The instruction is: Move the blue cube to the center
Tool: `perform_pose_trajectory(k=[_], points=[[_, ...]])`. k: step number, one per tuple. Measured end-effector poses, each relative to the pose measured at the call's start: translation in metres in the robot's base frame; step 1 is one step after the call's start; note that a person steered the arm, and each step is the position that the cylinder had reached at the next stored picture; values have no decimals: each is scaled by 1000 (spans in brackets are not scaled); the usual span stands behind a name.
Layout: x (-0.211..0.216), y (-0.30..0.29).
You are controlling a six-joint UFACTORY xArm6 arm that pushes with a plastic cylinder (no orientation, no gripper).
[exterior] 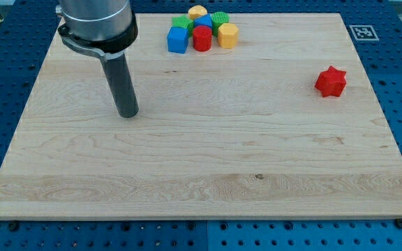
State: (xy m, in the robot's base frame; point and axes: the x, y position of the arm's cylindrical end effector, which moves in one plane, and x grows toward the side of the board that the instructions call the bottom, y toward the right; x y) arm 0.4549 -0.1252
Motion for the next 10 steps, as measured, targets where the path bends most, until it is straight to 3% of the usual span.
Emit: perform_pose_trajectory(k=[5, 6, 7, 8, 10], points=[[-5, 3], [-43, -23], [-108, -24], [-174, 11], [-223, 23]])
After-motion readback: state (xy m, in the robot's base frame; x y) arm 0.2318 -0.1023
